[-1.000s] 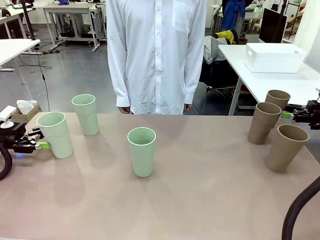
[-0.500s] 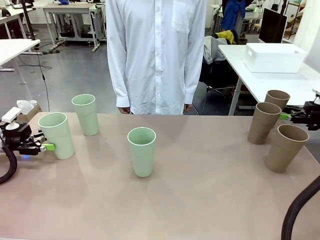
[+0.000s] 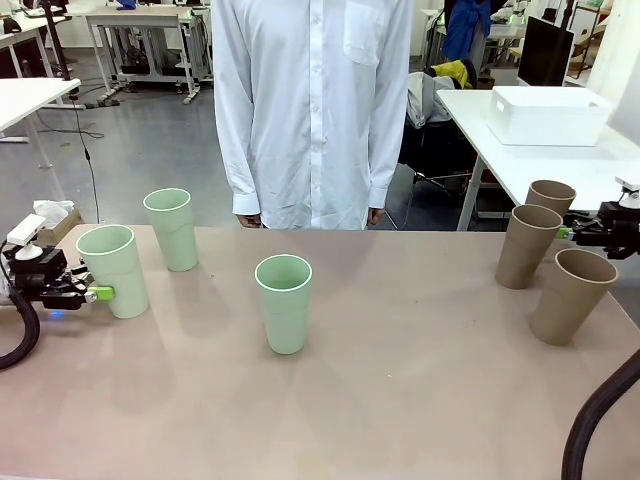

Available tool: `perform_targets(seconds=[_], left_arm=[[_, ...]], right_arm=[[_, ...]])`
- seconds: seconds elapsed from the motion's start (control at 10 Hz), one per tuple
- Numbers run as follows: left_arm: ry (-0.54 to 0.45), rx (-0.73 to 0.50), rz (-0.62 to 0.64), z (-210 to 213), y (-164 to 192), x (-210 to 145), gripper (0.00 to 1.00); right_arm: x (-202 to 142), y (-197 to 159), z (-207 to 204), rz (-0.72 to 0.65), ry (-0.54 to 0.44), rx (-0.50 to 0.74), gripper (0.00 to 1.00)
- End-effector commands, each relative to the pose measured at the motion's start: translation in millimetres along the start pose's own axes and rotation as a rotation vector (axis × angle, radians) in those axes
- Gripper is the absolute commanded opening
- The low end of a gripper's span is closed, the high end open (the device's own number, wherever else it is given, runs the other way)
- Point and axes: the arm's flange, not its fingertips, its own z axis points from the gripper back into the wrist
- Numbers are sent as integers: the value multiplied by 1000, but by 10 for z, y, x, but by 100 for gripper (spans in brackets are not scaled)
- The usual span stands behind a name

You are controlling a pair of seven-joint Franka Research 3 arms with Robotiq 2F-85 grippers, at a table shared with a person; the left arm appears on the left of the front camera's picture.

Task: Stack the cups and store them in the basket.
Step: Pick up two Reusable plastic cups , one in each hand.

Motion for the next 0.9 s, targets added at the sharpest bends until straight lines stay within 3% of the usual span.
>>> perform_targets(seconds=[0.0,0.8], left_arm=[[-19,17,-21,-95,2,4,100],[-47,-2,-26,-270,71,28,100]], right_arm=[[13,-149,-113,1,-16,4,100],[26,-260,-320,5,-40,33,100]])
